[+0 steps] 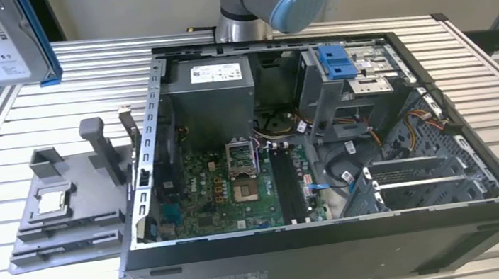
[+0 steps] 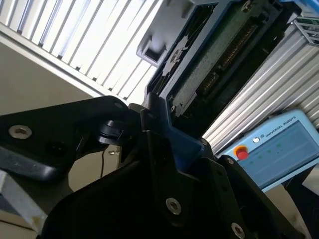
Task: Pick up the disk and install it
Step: 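Pick up the disk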
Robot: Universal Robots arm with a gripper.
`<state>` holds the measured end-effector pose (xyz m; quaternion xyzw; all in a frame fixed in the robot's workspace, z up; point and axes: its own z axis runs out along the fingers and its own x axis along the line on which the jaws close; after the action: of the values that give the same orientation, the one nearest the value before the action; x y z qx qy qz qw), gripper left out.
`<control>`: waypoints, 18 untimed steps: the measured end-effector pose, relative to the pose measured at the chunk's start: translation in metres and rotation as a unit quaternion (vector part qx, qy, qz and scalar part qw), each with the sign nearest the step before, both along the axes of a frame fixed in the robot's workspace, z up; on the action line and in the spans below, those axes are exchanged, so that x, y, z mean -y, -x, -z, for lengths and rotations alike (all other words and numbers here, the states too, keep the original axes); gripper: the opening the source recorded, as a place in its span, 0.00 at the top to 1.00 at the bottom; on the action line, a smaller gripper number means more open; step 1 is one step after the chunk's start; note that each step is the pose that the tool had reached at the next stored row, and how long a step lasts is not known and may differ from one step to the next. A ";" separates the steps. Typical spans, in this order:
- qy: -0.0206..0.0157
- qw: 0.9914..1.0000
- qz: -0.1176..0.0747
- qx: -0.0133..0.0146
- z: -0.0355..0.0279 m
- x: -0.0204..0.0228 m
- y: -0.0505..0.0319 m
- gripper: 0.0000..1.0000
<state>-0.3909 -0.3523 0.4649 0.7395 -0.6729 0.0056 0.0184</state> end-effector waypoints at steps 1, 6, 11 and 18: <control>0.000 1.000 0.000 0.000 -0.0020 0.0000 0.0000 1.00; 0.000 1.000 0.000 0.000 -0.0059 0.0000 0.0000 1.00; 0.000 1.000 0.000 0.000 -0.0061 0.0000 -0.0016 1.00; 0.000 1.000 -0.002 -0.003 -0.0063 0.0002 -0.0250 1.00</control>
<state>-0.3659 -0.3525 0.4712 0.7410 -0.6712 0.0032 0.0200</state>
